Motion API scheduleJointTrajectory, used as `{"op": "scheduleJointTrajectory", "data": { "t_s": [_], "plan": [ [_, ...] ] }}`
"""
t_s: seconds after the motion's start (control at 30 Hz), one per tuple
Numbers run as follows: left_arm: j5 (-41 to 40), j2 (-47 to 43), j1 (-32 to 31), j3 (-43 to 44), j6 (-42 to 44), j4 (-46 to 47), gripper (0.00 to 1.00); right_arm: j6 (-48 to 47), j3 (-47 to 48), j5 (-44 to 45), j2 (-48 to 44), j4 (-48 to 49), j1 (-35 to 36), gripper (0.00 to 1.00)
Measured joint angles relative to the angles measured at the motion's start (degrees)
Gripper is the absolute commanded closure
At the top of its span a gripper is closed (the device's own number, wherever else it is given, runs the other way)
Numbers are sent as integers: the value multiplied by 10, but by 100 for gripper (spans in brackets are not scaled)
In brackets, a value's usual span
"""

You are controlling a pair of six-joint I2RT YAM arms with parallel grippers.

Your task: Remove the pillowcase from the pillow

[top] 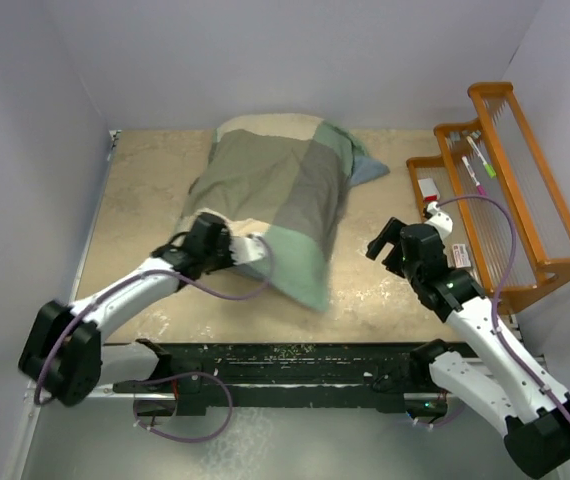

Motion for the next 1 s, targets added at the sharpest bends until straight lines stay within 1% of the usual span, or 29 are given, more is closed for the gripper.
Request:
{"op": "scheduleJointTrajectory", "data": {
  "t_s": [0.03, 0.07, 0.13, 0.17, 0.2, 0.23, 0.27, 0.33, 0.4, 0.43, 0.5, 0.57, 0.63, 0.73, 0.87, 1.0],
  "plan": [
    [1, -35, 52, -20, 26, -11, 96, 3, 4, 0, 5, 0, 4, 7],
    [-1, -69, 113, -41, 57, -14, 87, 7, 8, 1, 9, 0, 10, 7],
    [2, -115, 222, -75, 117, -12, 54, 15, 16, 7, 22, 1, 29, 7],
    [2, -134, 288, -90, 147, -15, 41, 19, 21, 14, 30, 1, 42, 6],
    [-3, -141, 325, -96, 167, -24, 30, 23, 26, 18, 39, 1, 55, 6],
    [-14, -142, 362, -95, 175, -41, 4, 28, 33, 26, 52, 2, 70, 5],
    [-18, -136, 380, -87, 177, -60, 0, 32, 38, 32, 63, 3, 82, 4],
    [0, -111, 386, -37, 160, -128, 1, 42, 54, 50, 97, 5, 116, 1],
    [38, -75, 376, 50, 127, -207, 1, 49, 71, 63, 129, 5, 147, 0],
    [56, -54, 357, 113, 99, -245, 1, 52, 80, 69, 144, 6, 160, 0],
    [75, -31, 309, 194, 54, -276, 1, 57, 92, 76, 162, 9, 177, 0],
    [88, -15, 223, 260, -3, -280, 1, 61, 96, 79, 168, 14, 185, 0],
    [97, 3, 141, 297, -54, -277, 1, 65, 95, 84, 163, 13, 186, 0],
    [99, 56, 62, 349, -125, -280, 1, 71, 95, 92, 146, 11, 186, 0],
    [60, 151, 40, 412, -204, -265, 1, 79, 95, 101, 111, 2, 187, 0],
    [-11, 220, 10, 420, -252, -237, 1, 92, 92, 107, 76, -16, 187, 0]
  ]
}}
